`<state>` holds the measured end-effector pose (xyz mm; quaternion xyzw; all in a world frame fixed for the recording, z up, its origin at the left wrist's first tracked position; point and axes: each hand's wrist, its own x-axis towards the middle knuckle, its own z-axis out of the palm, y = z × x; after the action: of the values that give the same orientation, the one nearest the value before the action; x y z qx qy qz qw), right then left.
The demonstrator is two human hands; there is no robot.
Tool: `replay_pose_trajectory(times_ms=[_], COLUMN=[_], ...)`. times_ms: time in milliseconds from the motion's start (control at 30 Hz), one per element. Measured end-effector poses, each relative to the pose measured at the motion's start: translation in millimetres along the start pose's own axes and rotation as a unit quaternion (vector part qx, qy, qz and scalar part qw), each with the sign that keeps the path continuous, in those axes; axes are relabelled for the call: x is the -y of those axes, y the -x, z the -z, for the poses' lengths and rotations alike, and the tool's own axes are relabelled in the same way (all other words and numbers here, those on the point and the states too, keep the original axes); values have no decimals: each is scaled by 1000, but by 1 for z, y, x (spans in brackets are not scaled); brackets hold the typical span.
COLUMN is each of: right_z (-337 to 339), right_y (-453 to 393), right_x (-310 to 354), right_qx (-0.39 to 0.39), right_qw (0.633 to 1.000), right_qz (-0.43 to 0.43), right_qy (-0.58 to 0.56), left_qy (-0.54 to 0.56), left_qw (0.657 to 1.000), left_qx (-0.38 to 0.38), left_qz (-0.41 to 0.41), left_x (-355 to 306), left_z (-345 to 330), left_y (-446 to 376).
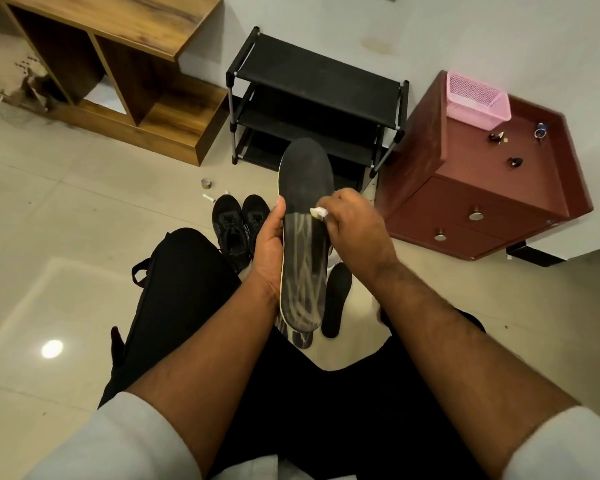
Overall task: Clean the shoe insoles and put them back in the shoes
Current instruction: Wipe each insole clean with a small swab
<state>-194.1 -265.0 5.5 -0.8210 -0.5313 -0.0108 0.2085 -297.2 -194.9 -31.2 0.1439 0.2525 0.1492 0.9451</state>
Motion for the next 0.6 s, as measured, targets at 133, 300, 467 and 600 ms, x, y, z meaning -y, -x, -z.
replay_pose_trajectory(times_ms=[133,300,467,600], right_z=[-7,-12,-6,-3], right_y=[20,71,70,29], right_x=[13,26,22,12], right_qx=[23,37,39,4], right_qw=[999,991,987,995], right_qz=[7,-1,14,21], right_qy=[-27,-129,-156,-102], left_qy=[28,54,61,43], left_qw=[999,997,998,998], left_qx=[-22,-59,-34,3], left_qz=[-10,-15,12,42], left_x=[-2,-8,-8,-5], left_z=[4,10,5,0], left_y=[-1,-6,-6,-1])
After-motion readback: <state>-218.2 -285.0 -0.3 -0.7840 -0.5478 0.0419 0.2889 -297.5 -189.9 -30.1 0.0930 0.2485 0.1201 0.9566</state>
